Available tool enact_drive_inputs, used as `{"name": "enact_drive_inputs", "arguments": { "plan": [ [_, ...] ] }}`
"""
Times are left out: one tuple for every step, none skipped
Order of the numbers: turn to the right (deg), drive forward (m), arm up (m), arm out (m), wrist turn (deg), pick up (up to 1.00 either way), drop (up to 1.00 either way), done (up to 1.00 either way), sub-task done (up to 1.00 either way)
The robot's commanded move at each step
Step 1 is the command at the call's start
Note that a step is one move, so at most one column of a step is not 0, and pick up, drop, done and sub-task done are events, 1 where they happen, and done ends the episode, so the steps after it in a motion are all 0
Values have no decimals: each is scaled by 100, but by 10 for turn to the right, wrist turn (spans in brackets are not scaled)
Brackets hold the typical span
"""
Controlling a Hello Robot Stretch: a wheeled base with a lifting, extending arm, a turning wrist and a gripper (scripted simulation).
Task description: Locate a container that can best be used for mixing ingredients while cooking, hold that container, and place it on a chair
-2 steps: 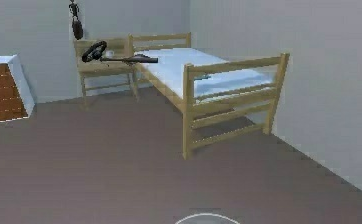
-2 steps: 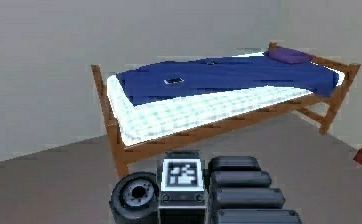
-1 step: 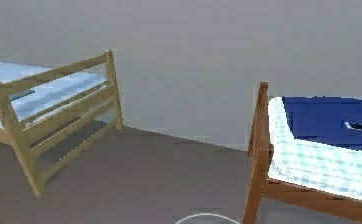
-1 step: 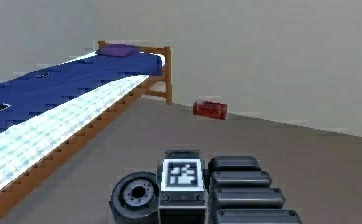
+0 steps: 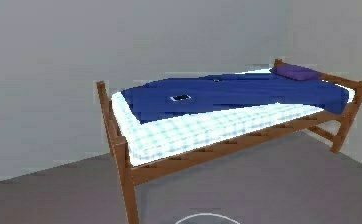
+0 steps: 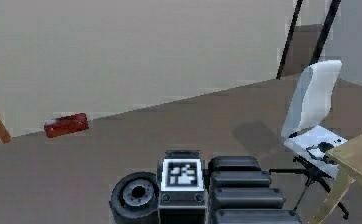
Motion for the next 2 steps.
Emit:
{"name": "enact_drive_inputs", "arguments": {
  "plan": [
    [90, 0, 0, 0, 0, 0, 0, 0, 0],
    [-450, 0, 0, 0, 0, 0, 0, 0, 0]
  ]
}}
